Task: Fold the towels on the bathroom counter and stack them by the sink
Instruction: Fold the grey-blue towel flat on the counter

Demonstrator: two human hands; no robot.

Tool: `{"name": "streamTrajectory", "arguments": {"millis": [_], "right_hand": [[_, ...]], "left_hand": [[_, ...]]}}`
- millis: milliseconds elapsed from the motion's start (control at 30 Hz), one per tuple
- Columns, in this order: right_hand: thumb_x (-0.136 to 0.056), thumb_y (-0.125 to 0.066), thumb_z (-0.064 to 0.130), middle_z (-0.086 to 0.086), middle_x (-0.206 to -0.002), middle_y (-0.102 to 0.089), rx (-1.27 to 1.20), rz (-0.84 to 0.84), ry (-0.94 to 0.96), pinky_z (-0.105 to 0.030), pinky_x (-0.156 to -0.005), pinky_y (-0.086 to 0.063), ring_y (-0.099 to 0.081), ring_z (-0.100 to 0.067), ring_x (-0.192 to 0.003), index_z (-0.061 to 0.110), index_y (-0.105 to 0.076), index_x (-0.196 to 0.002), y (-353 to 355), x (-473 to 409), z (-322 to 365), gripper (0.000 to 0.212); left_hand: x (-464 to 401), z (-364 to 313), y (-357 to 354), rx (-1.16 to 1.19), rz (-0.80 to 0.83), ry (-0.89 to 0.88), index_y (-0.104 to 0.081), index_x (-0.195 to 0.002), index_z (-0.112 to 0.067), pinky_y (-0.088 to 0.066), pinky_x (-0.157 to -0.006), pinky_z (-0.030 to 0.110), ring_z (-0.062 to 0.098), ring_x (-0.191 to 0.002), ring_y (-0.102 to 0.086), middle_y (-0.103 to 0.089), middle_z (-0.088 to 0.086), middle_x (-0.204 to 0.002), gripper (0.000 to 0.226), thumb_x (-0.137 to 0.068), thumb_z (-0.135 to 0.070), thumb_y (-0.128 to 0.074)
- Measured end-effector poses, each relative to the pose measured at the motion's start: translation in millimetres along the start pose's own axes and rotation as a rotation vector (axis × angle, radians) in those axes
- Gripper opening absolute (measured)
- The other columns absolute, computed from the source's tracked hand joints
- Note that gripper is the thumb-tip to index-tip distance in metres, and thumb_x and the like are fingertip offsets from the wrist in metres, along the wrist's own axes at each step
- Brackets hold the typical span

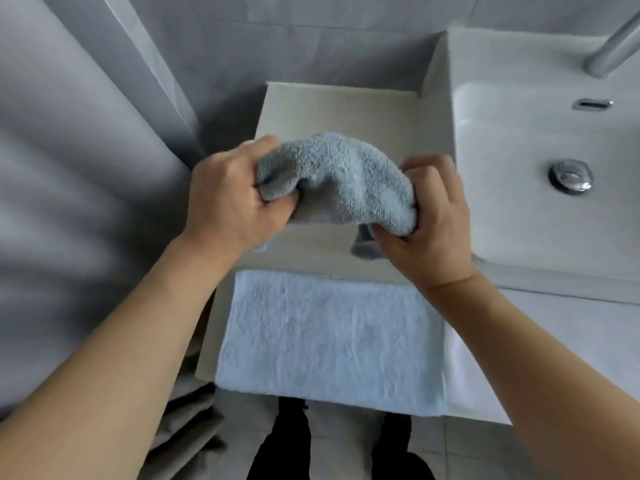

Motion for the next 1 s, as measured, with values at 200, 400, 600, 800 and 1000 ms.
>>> {"name": "streamTrajectory", "arguments": {"millis": [200, 400, 600, 800, 1000], "right_hand": [[-0.079, -0.063, 0.037, -0.001, -0.121, -0.048, 0.569, 1.200, -0.195, -0.039, -0.091, -0.042, -0.048, -0.028, -0.114, 0.021, -0.052, -0.117, -97, 78, -54, 0.042], [-0.086, -0.048, 0.037, -0.003, -0.113, -0.057, 0.241, 0.770, -0.692, -0.036, -0.089, -0.044, -0.054, -0.027, -0.108, 0.027, -0.059, -0.108, -105, 17, -90, 0.026], [-0.085, -0.061, 0.039, -0.016, -0.103, -0.064, 0.360, 0.809, -1.152, -0.047, -0.086, -0.054, -0.065, -0.036, -0.094, 0.008, -0.050, -0.107, -121, 46, -148, 0.040], [-0.087, -0.052, 0.020, -0.001, -0.081, -0.053, 0.196, 0.496, -1.003, -0.031, -0.053, -0.031, -0.048, -0.022, -0.072, 0.013, -0.045, -0.086, -121, 38, -138, 0.010], [-0.093, -0.043, 0.020, 0.004, -0.083, -0.050, 0.106, 0.066, -1.003, -0.032, -0.068, -0.034, -0.049, -0.025, -0.081, 0.017, -0.041, -0.100, -104, -40, -163, 0.008]], "left_hand": [[99, 103, -90, -0.352, 1.238, 0.079, -0.060, -0.126, -0.035, -0.019, -0.117, 0.042, 0.020, -0.128, -0.035, -0.047, -0.010, -0.129, 0.057, -0.077, -0.060, -0.048], [58, 148, -93, 0.029, 0.718, 0.570, -0.057, -0.124, -0.037, -0.040, -0.097, 0.033, 0.019, -0.121, -0.047, -0.049, -0.013, -0.123, 0.044, -0.081, -0.043, -0.053], [56, 178, -109, -0.403, 0.702, 0.732, -0.043, -0.133, -0.008, -0.041, -0.098, 0.044, 0.035, -0.124, -0.046, -0.050, 0.014, -0.131, 0.070, -0.082, -0.049, -0.067], [56, 164, -100, -0.237, 0.572, 0.698, -0.052, -0.081, -0.007, -0.044, -0.073, 0.040, 0.033, -0.089, -0.056, -0.060, 0.009, -0.091, 0.027, -0.090, -0.032, -0.054], [-34, 154, -82, 0.259, 0.103, 0.674, -0.034, -0.064, -0.018, -0.026, -0.043, 0.022, 0.008, -0.046, -0.031, -0.036, -0.008, -0.056, 0.032, -0.084, -0.028, -0.057]]}}
Point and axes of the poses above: each hand's wrist, its own x-axis away from the middle knuckle, its own y-axis out of the back of the hand, z = x × y, the point moved 8 cm from there along -x, towards the middle knuckle
